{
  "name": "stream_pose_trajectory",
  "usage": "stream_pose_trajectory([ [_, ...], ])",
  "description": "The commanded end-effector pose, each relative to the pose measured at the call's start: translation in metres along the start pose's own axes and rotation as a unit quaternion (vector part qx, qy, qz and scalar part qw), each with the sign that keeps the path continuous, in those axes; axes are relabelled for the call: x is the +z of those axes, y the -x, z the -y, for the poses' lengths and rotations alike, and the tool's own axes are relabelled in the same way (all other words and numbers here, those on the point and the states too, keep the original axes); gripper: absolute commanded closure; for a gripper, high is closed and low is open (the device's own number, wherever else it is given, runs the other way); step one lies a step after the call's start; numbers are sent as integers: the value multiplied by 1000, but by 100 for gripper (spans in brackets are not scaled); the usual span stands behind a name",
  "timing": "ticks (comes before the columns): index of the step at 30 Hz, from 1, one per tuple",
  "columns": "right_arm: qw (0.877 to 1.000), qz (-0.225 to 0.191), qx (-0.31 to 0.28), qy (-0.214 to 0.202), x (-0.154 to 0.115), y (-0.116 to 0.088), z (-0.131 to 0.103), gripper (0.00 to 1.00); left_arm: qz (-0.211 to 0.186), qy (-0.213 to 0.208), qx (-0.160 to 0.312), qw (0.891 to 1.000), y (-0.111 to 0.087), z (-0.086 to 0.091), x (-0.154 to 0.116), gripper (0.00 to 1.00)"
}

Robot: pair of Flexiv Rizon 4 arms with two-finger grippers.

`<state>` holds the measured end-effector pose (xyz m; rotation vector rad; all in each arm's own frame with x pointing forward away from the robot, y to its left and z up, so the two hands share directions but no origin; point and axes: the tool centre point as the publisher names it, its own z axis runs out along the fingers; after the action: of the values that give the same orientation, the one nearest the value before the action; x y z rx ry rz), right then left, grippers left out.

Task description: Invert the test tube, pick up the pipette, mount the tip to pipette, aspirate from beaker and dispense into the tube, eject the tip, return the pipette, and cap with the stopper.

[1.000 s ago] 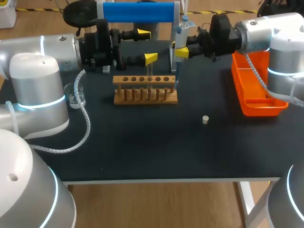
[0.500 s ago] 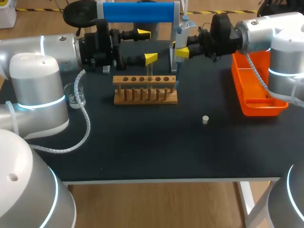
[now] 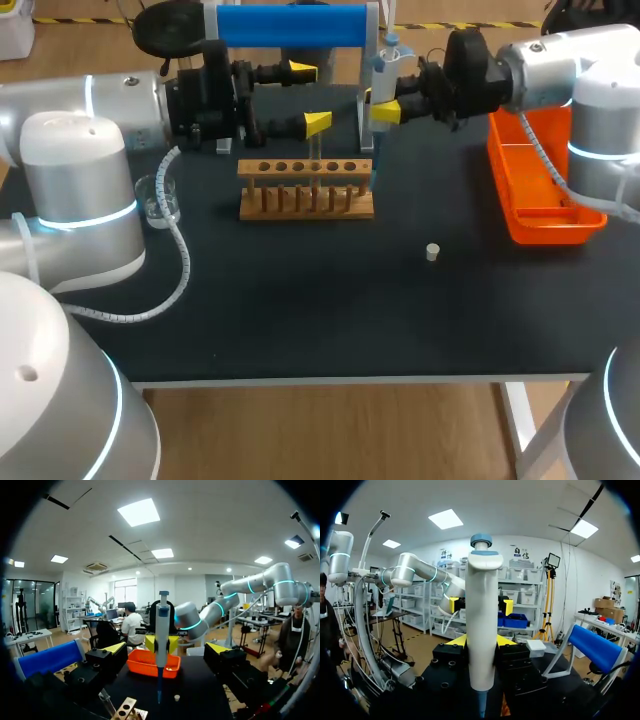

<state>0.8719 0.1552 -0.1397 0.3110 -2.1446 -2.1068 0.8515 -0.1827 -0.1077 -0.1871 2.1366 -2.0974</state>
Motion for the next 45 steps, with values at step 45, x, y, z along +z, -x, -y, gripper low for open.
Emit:
stream_pose_trajectory([
  [45,998,63,-12,0,-297,-24,-15,100,1,0,0,1000,-1,0,-1,0],
])
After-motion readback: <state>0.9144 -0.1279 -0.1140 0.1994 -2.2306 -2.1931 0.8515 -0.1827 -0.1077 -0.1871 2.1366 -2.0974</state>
